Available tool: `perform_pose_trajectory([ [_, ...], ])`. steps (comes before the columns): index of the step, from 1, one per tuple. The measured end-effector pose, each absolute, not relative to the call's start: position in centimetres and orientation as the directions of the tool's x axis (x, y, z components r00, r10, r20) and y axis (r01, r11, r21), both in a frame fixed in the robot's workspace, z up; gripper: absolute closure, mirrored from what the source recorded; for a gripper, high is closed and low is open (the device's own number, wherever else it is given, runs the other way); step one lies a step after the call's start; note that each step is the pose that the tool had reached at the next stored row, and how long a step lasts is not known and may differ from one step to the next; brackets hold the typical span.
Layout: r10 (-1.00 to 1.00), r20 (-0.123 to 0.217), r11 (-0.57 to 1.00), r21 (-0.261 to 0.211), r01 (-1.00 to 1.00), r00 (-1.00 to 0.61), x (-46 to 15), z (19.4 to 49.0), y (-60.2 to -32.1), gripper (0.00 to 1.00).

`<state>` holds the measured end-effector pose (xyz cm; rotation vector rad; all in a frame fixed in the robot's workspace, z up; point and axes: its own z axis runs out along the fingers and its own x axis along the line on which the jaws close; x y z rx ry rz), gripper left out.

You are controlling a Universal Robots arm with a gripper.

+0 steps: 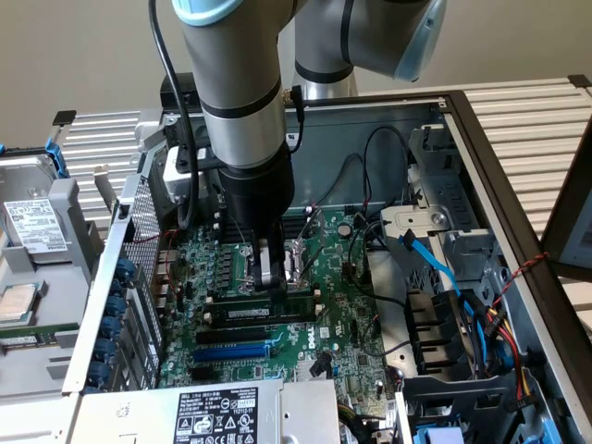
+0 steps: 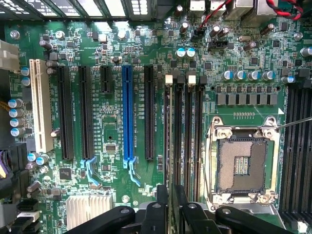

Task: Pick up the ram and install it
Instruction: 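Press down the ram until it locks into place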

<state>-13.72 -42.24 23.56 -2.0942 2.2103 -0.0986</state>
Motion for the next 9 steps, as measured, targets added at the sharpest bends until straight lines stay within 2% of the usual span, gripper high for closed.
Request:
perform_pose_trajectory([
  [9, -0.998, -0.025, 0.055, -0.112, -0.992, -0.052, -13.72, 23.56, -42.24, 0.80],
])
